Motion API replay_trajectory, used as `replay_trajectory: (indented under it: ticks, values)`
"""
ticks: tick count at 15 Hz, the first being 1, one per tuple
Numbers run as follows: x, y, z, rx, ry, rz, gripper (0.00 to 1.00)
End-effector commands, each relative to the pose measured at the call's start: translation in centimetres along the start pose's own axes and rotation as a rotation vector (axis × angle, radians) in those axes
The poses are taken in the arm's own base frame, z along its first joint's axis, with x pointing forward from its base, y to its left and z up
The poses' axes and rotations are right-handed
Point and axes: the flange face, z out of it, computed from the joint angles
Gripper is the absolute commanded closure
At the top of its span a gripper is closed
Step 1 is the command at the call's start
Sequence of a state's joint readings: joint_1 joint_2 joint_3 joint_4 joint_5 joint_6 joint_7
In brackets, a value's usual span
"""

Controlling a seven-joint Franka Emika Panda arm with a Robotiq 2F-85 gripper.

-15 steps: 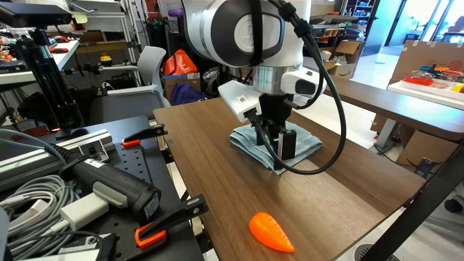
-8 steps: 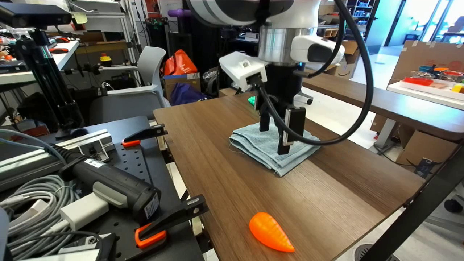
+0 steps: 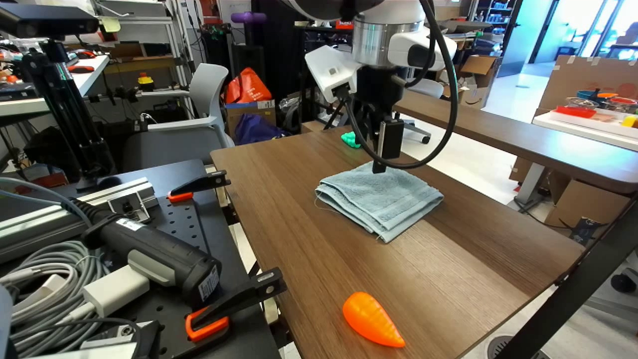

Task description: Wipe the surface of the table with the grey towel.

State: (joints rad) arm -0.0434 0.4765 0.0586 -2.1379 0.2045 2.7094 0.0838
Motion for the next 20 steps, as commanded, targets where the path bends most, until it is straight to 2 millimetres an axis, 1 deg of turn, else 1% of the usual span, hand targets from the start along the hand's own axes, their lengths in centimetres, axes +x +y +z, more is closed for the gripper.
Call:
replay_trajectory:
  ticks: [1,3,5,6,7,8,10,15,16,17,18,20]
  values:
    - [1.7,0.4,2.4,-0.001,-0.003,0.032,0.00]
    - [2.0,1.3,3.7,-0.019,-0.032,0.049,0.00]
    - [2.1,2.7,5.4,-0.039,-0.067,0.063,0.00]
    - [1.9,3.6,6.6,-0.040,-0.099,0.052,0.00]
    - [1.5,4.4,7.0,-0.030,-0.099,0.026,0.00]
    - [1.2,3.3,6.1,-0.036,-0.077,0.048,0.00]
    - [1.1,4.3,7.1,-0.038,-0.091,0.043,0.00]
    - [1.3,4.4,7.0,-0.037,-0.088,0.041,0.00]
    - [2.6,4.2,7.8,-0.044,-0.132,0.088,0.00]
    - [3.4,4.3,8.4,-0.045,-0.138,0.128,0.00]
    - [4.5,4.8,9.6,-0.064,-0.155,0.173,0.00]
    - [6.2,6.0,11.0,-0.093,-0.178,0.247,0.00]
